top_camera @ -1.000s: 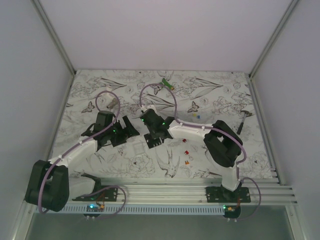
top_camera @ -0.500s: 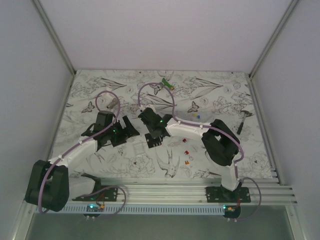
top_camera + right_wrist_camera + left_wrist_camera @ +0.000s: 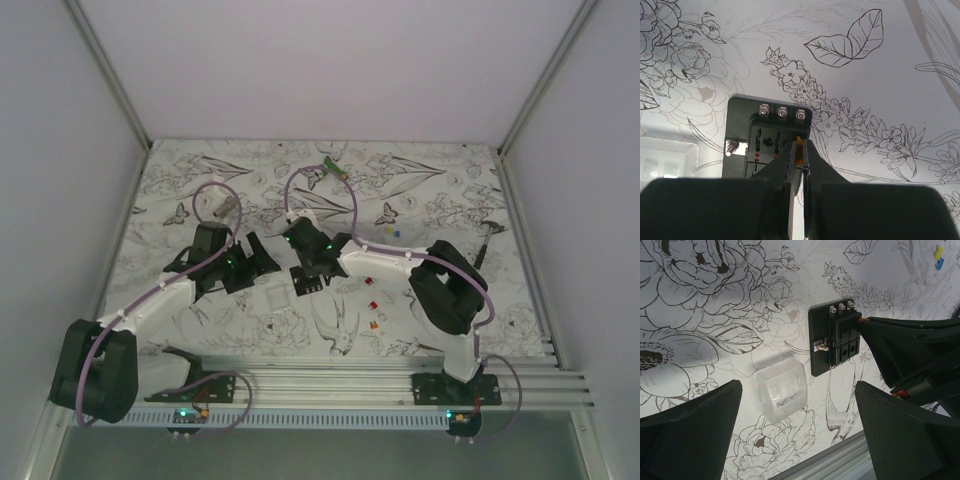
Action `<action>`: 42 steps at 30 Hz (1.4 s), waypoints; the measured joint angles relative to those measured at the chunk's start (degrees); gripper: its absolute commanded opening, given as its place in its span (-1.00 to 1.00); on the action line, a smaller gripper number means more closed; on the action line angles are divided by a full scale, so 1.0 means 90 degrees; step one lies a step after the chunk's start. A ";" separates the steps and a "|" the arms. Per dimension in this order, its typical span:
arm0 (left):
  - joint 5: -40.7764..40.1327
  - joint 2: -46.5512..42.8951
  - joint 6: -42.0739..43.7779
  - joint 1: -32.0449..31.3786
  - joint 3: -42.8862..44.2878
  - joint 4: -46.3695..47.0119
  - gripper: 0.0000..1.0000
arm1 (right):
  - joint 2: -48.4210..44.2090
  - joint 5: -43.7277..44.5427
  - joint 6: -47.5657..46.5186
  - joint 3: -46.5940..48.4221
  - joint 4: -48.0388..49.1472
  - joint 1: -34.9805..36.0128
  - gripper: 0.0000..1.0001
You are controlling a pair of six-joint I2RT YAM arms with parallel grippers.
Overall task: Snap on the fuse box
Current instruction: Install the fuse at the fuse box base.
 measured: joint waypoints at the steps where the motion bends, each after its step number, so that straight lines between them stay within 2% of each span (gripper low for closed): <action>1: 0.0010 0.0005 -0.0002 -0.0019 0.0000 0.0002 0.99 | -0.0005 -0.0012 0.0010 -0.0005 0.0019 0.0000 -0.80; 21: 0.0036 0.0092 -0.0022 -0.0092 0.0058 0.0044 0.99 | -0.0087 -0.0182 0.0233 -0.0107 -0.0109 -0.0012 -0.43; 34: 0.0036 0.0092 -0.0022 -0.0121 0.0058 0.0044 0.99 | -0.0226 -0.0189 0.0287 -0.0226 -0.0226 -0.0012 -0.48; 42: 0.0039 0.0092 -0.0022 -0.0121 0.0058 0.0044 0.99 | -0.0291 -0.0204 0.0352 -0.0231 -0.0250 -0.0012 -0.36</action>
